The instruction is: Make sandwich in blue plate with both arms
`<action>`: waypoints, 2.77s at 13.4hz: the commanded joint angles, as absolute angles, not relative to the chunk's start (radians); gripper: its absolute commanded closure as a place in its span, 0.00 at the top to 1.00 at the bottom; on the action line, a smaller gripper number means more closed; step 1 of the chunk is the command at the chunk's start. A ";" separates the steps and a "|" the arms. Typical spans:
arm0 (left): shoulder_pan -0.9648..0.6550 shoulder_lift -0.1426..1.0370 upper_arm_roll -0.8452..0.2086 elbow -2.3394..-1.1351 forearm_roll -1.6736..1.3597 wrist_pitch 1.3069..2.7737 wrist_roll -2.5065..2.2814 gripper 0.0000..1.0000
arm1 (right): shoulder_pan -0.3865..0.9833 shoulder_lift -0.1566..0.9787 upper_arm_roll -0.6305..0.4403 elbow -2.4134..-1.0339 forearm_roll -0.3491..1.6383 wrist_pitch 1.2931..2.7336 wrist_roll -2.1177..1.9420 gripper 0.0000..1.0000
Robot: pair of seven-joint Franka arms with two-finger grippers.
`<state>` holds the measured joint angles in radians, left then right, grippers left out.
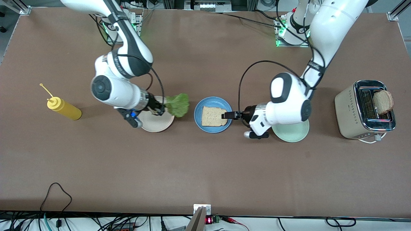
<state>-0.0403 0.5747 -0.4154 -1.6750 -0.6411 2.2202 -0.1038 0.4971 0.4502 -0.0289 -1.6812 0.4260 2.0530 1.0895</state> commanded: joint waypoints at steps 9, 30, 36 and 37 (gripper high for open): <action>0.150 0.354 -0.384 -1.593 0.072 1.906 -0.094 1.00 | 0.727 0.767 -0.038 -1.454 0.463 2.359 1.442 0.13; 0.141 -0.104 -0.137 -1.769 -0.012 1.637 -0.072 1.00 | 0.407 0.427 -0.052 -1.470 0.161 1.719 0.682 1.00; 0.140 -0.101 -0.138 -1.770 -0.012 1.638 -0.087 1.00 | 0.246 0.148 -0.060 -1.812 0.100 1.744 0.282 1.00; 0.140 -0.097 -0.138 -1.770 -0.012 1.640 -0.089 1.00 | 0.192 0.106 -0.060 -1.868 0.081 1.750 0.179 1.00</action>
